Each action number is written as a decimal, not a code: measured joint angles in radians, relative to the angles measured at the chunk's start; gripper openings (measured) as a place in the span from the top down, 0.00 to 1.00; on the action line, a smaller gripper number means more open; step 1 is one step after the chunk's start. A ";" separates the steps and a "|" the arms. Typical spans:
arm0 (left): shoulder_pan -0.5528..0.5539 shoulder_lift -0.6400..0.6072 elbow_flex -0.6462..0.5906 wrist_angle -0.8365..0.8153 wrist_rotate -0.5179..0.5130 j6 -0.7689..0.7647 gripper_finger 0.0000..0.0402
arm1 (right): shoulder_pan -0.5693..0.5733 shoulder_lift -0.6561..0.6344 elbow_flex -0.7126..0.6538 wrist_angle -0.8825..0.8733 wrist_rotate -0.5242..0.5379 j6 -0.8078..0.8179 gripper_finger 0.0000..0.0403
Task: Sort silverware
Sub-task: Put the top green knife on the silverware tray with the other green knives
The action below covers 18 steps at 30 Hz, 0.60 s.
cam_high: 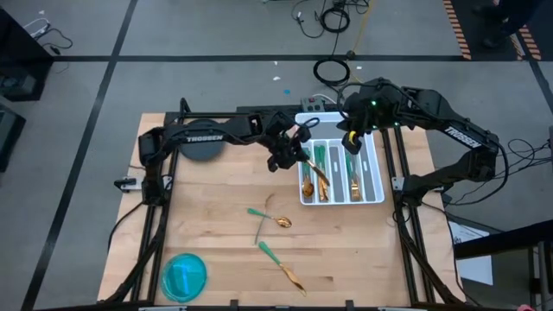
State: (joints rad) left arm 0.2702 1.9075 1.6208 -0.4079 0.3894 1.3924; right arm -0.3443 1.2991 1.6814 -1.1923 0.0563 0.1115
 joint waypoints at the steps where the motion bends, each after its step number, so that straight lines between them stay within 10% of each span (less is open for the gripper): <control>1: 0.000 0.014 0.019 -0.003 0.004 0.016 0.93 | 0.000 0.000 0.000 -0.004 0.000 -0.001 1.00; 18: 0.024 0.135 0.120 -0.011 0.180 0.046 0.93 | 0.062 -0.155 0.000 -0.031 -0.002 -0.040 1.00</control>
State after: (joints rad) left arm 0.2941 2.0425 1.7412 -0.4191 0.5698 1.4385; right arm -0.2822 1.1445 1.6814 -1.2234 0.0540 0.0713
